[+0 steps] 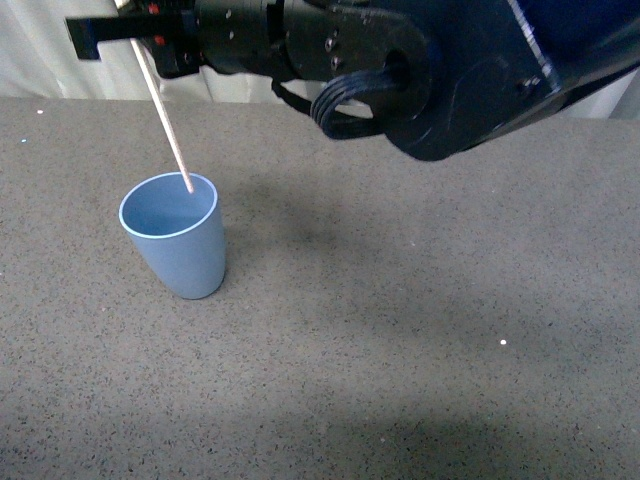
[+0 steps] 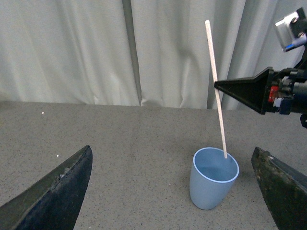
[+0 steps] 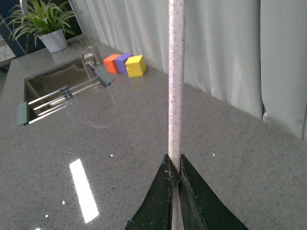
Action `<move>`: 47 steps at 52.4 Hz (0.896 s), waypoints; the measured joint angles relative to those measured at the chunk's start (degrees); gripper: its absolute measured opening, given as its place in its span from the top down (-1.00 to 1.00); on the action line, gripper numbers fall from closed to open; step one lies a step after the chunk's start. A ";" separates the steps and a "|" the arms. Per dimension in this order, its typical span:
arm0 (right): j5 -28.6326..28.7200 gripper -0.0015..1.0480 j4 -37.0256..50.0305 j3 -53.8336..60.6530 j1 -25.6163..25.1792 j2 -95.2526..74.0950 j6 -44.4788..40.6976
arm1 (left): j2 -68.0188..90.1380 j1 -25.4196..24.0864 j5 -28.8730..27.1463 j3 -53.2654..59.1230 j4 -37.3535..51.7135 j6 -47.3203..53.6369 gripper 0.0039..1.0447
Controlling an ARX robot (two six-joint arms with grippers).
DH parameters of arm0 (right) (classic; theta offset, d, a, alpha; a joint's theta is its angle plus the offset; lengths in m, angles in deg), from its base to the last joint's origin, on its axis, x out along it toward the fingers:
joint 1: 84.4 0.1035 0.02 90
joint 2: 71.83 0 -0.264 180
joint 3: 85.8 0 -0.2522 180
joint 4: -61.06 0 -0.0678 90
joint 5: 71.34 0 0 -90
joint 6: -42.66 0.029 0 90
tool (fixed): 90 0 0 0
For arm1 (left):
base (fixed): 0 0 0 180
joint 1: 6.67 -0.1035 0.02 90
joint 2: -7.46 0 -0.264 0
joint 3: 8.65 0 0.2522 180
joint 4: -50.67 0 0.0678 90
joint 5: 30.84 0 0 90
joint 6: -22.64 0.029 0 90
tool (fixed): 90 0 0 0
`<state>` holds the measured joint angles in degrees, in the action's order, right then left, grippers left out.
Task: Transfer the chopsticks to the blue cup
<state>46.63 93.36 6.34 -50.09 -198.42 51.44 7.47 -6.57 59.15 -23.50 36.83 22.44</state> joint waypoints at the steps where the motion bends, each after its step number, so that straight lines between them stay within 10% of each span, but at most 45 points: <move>1: 0.02 0.98 -0.07 -0.02 0.07 -0.55 0.02 | 0.00 0.00 0.00 0.00 0.00 0.00 -0.88; 7: 0.00 0.98 -0.20 -0.04 0.35 -2.58 -0.11 | 0.00 0.00 0.00 0.00 0.00 0.00 -0.88; 23: 0.00 -0.14 1.77 5.60 -0.28 0.70 1.51 | 0.00 0.00 0.00 0.00 0.00 0.00 -0.88; 32: -11.39 -0.79 3.06 13.77 -2.47 7.65 1.92 | 0.00 0.00 0.00 0.00 0.00 0.00 -0.88; 47: -30.10 -0.82 1.09 29.33 -9.44 20.92 0.72 | 0.00 0.00 0.00 0.00 0.00 0.00 -0.88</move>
<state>16.53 94.45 35.67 -59.54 -177.50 52.16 7.47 -6.57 59.15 -23.50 36.83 22.44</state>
